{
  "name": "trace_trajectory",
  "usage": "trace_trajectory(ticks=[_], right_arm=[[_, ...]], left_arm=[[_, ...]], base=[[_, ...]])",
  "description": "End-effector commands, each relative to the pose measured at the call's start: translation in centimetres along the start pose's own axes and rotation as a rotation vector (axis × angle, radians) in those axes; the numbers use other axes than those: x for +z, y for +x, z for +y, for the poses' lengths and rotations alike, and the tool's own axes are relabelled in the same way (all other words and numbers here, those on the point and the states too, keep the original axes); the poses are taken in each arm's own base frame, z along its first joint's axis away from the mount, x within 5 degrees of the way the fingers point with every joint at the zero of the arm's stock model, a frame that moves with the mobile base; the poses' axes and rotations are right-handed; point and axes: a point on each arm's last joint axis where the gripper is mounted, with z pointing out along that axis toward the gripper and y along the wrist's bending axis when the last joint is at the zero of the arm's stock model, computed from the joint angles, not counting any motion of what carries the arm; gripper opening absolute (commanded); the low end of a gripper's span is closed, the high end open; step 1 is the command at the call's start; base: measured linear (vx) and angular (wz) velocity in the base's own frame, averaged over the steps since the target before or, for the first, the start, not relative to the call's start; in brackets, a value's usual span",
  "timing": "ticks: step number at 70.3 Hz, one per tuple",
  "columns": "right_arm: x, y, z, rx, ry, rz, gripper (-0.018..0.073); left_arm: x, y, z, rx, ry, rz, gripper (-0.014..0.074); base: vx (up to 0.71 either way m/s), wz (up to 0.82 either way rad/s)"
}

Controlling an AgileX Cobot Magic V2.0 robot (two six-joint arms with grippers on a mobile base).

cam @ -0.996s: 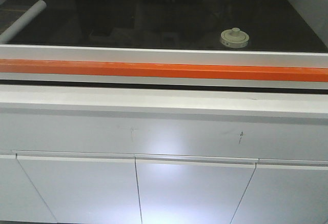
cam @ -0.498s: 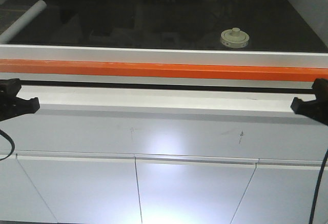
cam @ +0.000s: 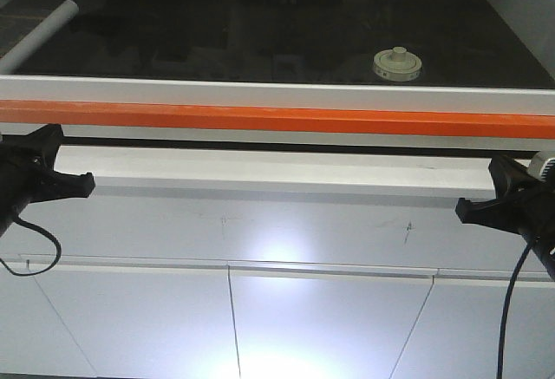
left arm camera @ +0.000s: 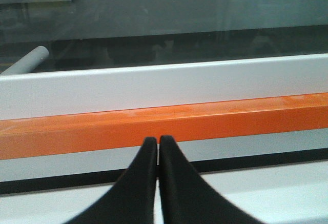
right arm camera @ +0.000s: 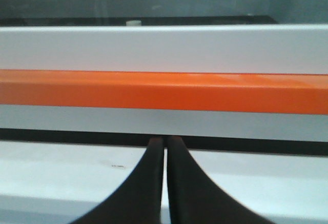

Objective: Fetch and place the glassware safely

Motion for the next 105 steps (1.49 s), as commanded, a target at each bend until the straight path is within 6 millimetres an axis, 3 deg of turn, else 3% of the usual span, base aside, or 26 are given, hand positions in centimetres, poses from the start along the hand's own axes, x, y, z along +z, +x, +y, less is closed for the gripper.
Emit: trace_trajectory(ticks=[1, 35, 76, 105], right_arm=[[0.4, -1.4, -0.1, -0.03, -0.004, -0.118, -0.0004], [1.8, 0.4, -0.5, -0.081, 0.03, -0.16, -0.0004], [4.6, -1.5, -0.9, -0.096, 0.035, -0.173, -0.0004], [5.4, 0.4, -0.8, -0.094, 0.015, -0.138, -0.0001]], left_arm=[[0.4, -1.3, -0.1, 0.0, 0.002, -0.131, -0.0007], [2.1, 2.1, 0.2, 0.004, -0.029, -0.132, -0.0007], [3.6, 2.7, 0.5, -0.003, -0.041, -0.091, -0.0007], [3.9, 3.8, 0.6, -0.014, -0.056, -0.079, -0.0007]], base=[[0.0, 0.0], [0.0, 0.0], [0.0, 0.0], [0.0, 0.0]])
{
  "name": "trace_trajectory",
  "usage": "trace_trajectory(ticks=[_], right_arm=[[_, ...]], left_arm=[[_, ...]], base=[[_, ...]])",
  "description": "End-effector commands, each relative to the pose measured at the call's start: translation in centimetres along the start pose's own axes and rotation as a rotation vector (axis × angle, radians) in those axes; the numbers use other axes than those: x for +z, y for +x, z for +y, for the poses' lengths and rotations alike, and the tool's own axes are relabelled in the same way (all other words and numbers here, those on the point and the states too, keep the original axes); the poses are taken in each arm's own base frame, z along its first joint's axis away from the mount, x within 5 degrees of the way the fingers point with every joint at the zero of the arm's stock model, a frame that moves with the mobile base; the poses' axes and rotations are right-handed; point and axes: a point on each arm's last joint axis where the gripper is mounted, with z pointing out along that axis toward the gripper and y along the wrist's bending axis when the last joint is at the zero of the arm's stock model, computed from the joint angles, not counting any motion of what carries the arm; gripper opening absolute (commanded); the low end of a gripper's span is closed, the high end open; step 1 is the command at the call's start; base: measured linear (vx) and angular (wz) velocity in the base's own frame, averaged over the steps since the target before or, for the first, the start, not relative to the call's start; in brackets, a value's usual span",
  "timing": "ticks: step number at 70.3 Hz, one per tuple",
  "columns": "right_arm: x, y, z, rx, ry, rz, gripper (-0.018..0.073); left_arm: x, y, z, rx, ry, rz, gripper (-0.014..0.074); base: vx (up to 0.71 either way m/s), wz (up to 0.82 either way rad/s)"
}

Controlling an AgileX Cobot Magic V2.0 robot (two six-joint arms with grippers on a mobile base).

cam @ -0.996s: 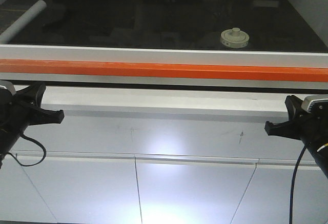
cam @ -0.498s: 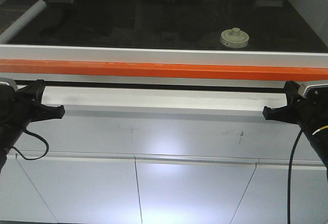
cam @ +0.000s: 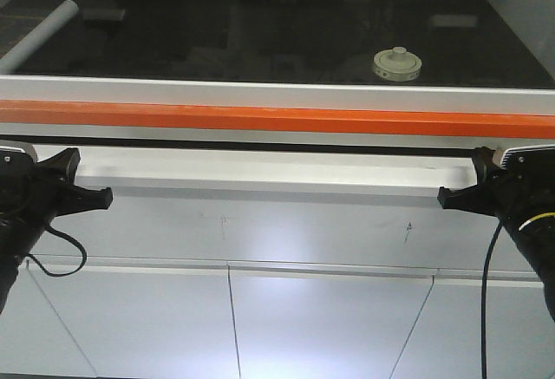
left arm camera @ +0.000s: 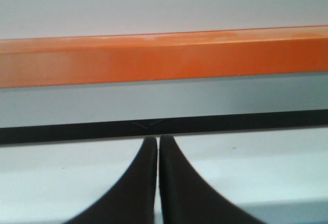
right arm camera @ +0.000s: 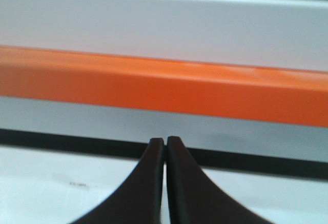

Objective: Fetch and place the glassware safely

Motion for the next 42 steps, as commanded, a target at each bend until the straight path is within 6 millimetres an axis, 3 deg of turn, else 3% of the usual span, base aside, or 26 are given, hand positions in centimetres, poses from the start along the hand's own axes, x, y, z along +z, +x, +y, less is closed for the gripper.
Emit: trace_trajectory(ticks=[1, 18, 42], right_arm=[[0.3, -2.0, -0.2, -0.016, 0.005, -0.142, -0.0001], [1.1, -2.8, -0.4, -0.02, 0.008, -0.173, -0.0001], [1.7, -3.4, -0.5, -0.024, 0.01, -0.18, -0.0001]], left_arm=[[0.1, -2.2, -0.1, -0.006, -0.005, -0.142, -0.0007], [0.3, -2.4, -0.1, -0.006, -0.005, -0.151, -0.0007], [2.7, -3.2, 0.1, 0.001, -0.006, -0.149, -0.0007]], base=[[0.0, 0.0], [0.0, 0.0], [0.0, 0.0]])
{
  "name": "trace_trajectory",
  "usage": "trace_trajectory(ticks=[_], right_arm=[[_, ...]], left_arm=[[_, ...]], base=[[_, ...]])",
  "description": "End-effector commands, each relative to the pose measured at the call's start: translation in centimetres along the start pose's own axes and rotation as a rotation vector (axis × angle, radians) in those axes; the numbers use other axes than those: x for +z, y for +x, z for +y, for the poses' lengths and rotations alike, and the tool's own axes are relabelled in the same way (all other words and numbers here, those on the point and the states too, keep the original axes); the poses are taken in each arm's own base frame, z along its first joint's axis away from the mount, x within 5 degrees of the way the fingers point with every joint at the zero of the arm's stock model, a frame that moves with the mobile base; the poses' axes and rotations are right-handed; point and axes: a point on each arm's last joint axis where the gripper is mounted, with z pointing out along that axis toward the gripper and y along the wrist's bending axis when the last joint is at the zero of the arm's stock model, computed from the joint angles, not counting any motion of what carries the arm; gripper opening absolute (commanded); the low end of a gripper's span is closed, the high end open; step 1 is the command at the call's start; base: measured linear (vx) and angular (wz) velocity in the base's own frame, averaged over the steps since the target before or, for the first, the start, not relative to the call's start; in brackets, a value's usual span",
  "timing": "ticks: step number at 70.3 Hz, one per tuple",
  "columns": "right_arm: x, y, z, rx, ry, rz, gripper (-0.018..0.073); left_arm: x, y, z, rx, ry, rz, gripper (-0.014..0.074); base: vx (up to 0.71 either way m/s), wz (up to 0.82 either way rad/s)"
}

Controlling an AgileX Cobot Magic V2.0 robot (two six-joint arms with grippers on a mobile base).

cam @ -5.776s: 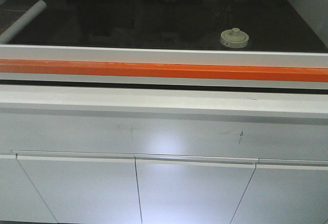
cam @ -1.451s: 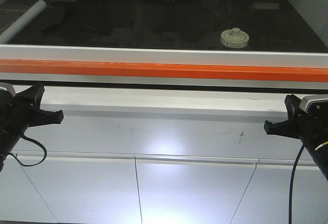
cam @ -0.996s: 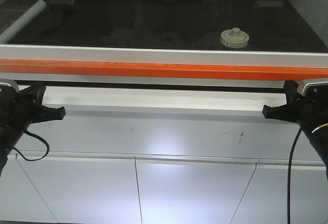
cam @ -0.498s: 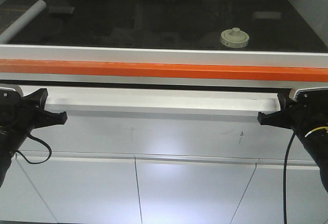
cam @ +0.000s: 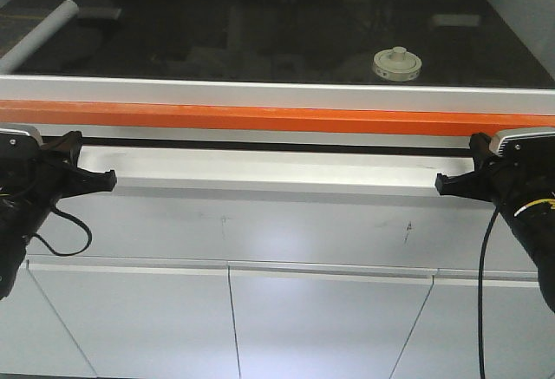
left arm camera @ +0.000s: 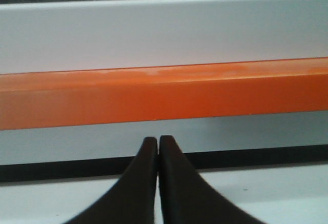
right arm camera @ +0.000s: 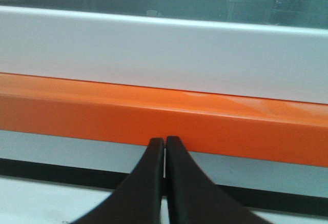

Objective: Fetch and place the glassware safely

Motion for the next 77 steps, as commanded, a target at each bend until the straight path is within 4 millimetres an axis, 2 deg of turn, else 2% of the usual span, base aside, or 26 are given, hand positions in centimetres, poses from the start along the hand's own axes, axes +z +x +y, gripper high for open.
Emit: trace_trajectory(ticks=[1, 28, 41, 77], right_arm=[[0.4, -2.5, -0.4, -0.017, 0.011, -0.132, -0.0001], [0.4, -2.5, -0.4, -0.017, 0.011, -0.138, -0.0001], [0.4, -2.5, -0.4, -0.019, 0.011, -0.14, -0.0001], [0.4, -3.1, -0.4, -0.019, 0.013, -0.2, -0.0001]], left_arm=[[0.7, -2.2, -0.1, -0.008, -0.003, -0.12, -0.0007], [1.9, -3.6, 0.0, 0.0, -0.005, -0.176, -0.0007], [2.5, -3.4, 0.1, 0.001, -0.005, -0.171, -0.0007], [2.5, -3.7, -0.1, 0.014, 0.014, -0.203, -0.0007]], base=[[0.0, 0.0], [0.0, 0.0], [0.0, 0.0], [0.0, 0.0]])
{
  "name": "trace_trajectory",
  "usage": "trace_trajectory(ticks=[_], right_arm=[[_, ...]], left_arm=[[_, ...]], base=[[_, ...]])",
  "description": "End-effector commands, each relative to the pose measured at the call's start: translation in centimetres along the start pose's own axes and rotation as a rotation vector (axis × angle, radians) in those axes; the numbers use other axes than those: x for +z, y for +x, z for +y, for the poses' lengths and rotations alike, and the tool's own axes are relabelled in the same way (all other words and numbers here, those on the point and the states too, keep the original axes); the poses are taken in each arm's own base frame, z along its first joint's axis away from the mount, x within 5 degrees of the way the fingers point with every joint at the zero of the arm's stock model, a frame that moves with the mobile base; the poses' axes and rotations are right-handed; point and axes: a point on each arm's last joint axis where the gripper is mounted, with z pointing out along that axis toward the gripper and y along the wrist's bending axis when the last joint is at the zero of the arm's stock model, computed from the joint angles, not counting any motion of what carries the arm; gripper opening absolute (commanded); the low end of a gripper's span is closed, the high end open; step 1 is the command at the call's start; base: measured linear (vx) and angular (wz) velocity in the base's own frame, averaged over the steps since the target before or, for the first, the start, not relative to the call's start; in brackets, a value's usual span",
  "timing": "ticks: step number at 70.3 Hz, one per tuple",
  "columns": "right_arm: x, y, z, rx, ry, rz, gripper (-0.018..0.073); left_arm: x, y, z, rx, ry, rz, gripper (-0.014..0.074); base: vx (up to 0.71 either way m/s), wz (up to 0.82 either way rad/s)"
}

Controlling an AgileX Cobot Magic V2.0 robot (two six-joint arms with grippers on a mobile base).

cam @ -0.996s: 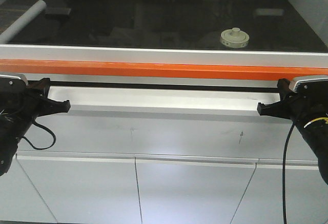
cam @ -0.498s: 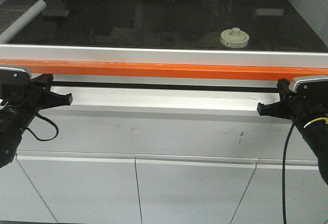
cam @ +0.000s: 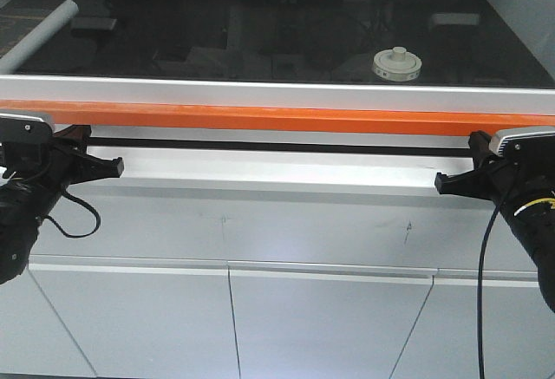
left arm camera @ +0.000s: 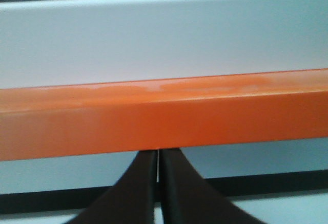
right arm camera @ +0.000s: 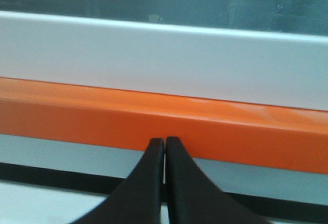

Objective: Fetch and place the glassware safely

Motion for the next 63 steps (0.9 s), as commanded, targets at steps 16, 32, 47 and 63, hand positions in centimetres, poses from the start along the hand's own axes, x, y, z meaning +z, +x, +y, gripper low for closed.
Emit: trace_trajectory(ticks=[16, 32, 47, 63], right_arm=[[0.3, -3.1, -0.4, -0.015, 0.018, -0.189, -0.0001], [0.8, -3.9, -0.5, -0.016, 0.016, -0.215, -0.0001], [0.9, -3.9, -0.5, -0.015, 0.014, -0.217, -0.0001], [0.9, -3.9, -0.4, -0.024, -0.005, -0.214, -0.0001]], left_arm=[[-0.4, -4.8, -0.3, 0.017, 0.019, -0.232, -0.0007], [-0.1, -5.7, -0.1, 0.02, 0.015, -0.245, -0.0007], [0.4, -6.4, -0.1, 0.022, 0.014, -0.256, -0.0007], [0.4, -6.1, -0.1, 0.022, 0.014, -0.229, -0.0007]], base=[[0.0, 0.0], [0.0, 0.0], [0.0, 0.0], [0.0, 0.0]])
